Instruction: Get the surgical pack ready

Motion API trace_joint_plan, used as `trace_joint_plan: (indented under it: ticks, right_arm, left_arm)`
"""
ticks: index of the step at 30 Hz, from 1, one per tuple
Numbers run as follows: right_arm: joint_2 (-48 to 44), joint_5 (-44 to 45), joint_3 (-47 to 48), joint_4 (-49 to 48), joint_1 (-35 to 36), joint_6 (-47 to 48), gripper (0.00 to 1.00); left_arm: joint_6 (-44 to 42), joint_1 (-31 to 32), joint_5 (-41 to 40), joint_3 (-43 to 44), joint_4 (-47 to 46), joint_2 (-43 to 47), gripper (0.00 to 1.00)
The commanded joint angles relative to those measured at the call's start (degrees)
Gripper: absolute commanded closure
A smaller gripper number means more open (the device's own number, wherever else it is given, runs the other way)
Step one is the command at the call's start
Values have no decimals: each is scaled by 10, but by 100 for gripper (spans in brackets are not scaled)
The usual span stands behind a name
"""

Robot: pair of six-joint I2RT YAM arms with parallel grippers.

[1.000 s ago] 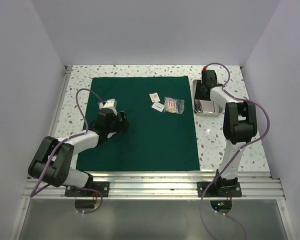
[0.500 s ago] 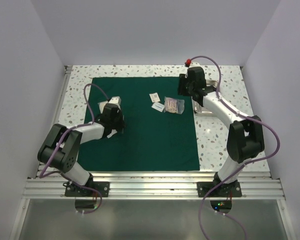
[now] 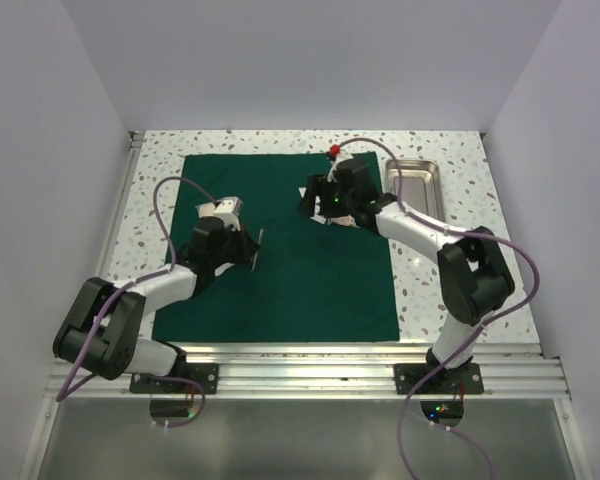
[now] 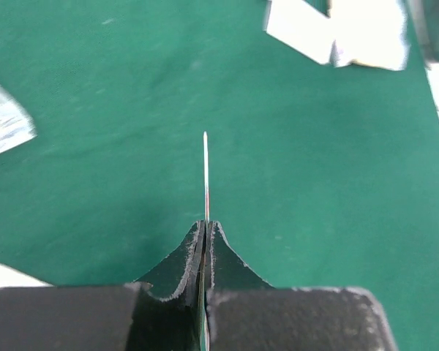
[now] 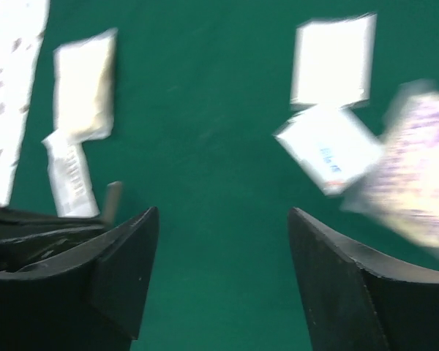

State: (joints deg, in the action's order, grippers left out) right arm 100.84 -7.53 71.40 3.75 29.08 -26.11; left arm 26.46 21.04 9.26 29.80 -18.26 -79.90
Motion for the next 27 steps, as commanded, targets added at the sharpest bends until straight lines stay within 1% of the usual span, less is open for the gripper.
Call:
trace_joint_plan:
  ticks: [1, 2, 5, 7, 10, 15, 19, 20, 22, 24, 26, 27]
  right_arm:
    - [22, -32, -19, -83, 46, -63, 24]
    - [28, -35, -25, -120, 55, -87, 24]
    - [39, -28, -50, -187, 84, -124, 24]
    - [45, -21, -58, -207, 105, -137, 23]
    - [61, -2, -49, -203, 124, -153, 24]
    - [88, 8, -45, -226, 146, -184, 28]
    - [112, 8, -26, -223, 161, -199, 35]
    - [117, 6, -23, -221, 162, -208, 40]
    - [125, 9, -19, -220, 166, -217, 46]
    - [125, 10, -20, -222, 169, -230, 61]
    - [125, 12, -23, -226, 169, -243, 74]
    - [125, 14, -23, -226, 169, -243, 84]
  left_arm:
    - [14, 2, 48, -19, -78, 19, 100]
    - [16, 2, 54, -21, -83, 21, 100]
    - [20, 2, 66, -27, -92, 25, 100]
    - [25, 2, 67, -26, -90, 25, 100]
    - [31, 2, 70, -30, -93, 24, 100]
    - [38, 2, 82, -33, -106, 20, 100]
    - [49, 2, 90, -40, -120, 22, 100]
    - [50, 2, 91, -42, -127, 25, 100]
    - [55, 1, 89, -48, -132, 30, 100]
    - [58, 2, 88, -54, -138, 37, 100]
    - [60, 2, 87, -58, -145, 40, 100]
    - [60, 2, 86, -60, -144, 44, 100]
